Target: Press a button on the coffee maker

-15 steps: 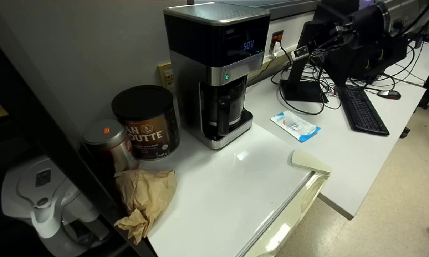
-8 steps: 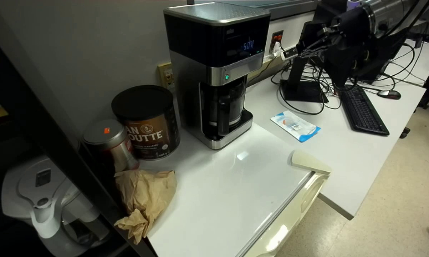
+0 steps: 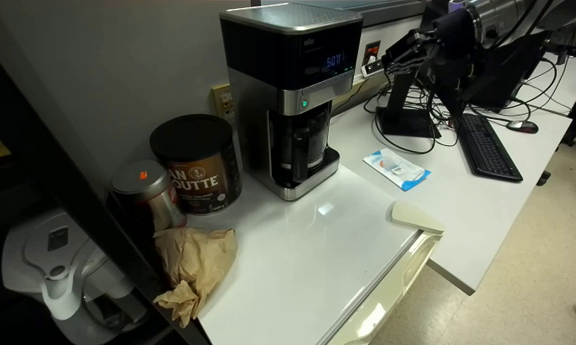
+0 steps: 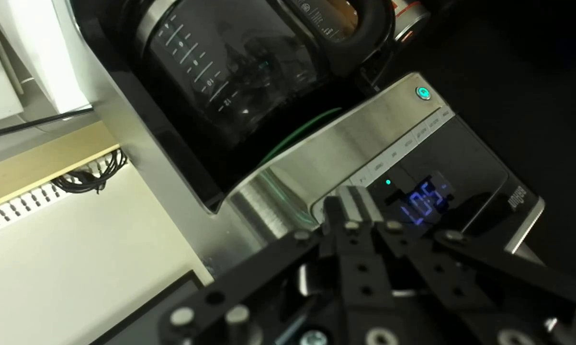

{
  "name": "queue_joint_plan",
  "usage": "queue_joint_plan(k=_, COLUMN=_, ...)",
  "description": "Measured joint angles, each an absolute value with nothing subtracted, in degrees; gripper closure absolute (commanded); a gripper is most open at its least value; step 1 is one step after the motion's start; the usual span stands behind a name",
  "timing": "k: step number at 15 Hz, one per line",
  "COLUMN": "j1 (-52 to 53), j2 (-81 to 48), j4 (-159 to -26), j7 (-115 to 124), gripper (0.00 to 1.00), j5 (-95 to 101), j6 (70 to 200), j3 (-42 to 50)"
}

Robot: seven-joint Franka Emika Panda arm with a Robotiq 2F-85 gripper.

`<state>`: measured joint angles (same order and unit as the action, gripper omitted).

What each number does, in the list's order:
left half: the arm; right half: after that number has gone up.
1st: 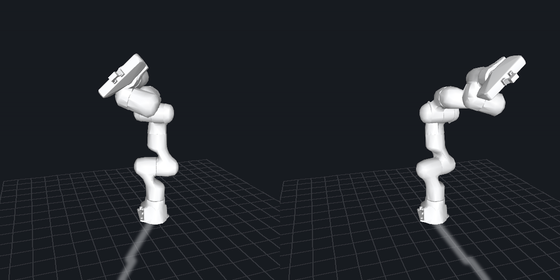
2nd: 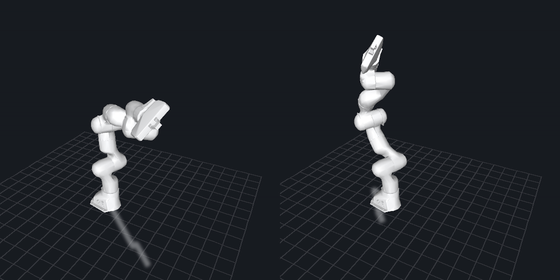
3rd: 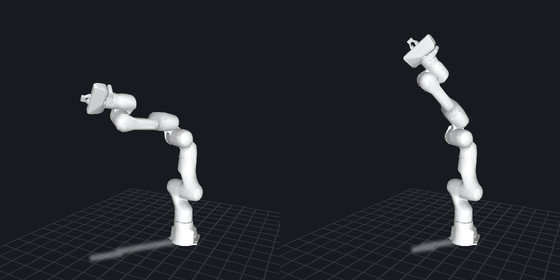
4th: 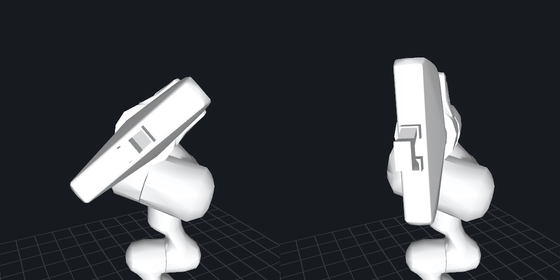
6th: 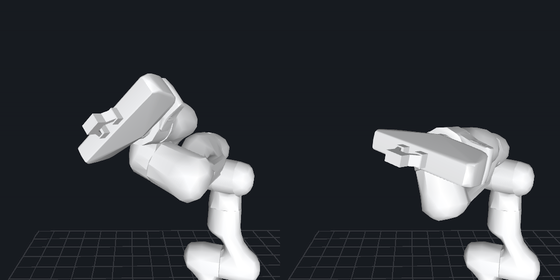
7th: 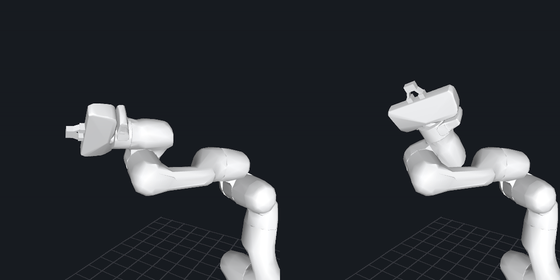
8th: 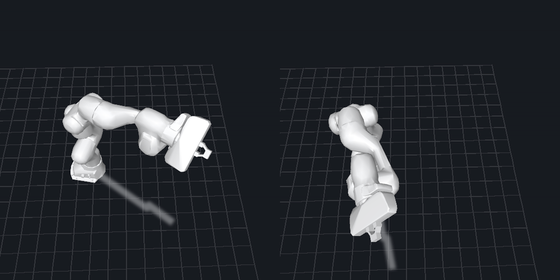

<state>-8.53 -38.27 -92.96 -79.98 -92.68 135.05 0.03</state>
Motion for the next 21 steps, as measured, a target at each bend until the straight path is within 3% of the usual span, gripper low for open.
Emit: queue_joint_plan(k=21, j1=-8.1, j2=-43.7, j4=-85.9, j7=-72.0, gripper=1.0, j5=-86.5, j6=134.8, j3=0.0)
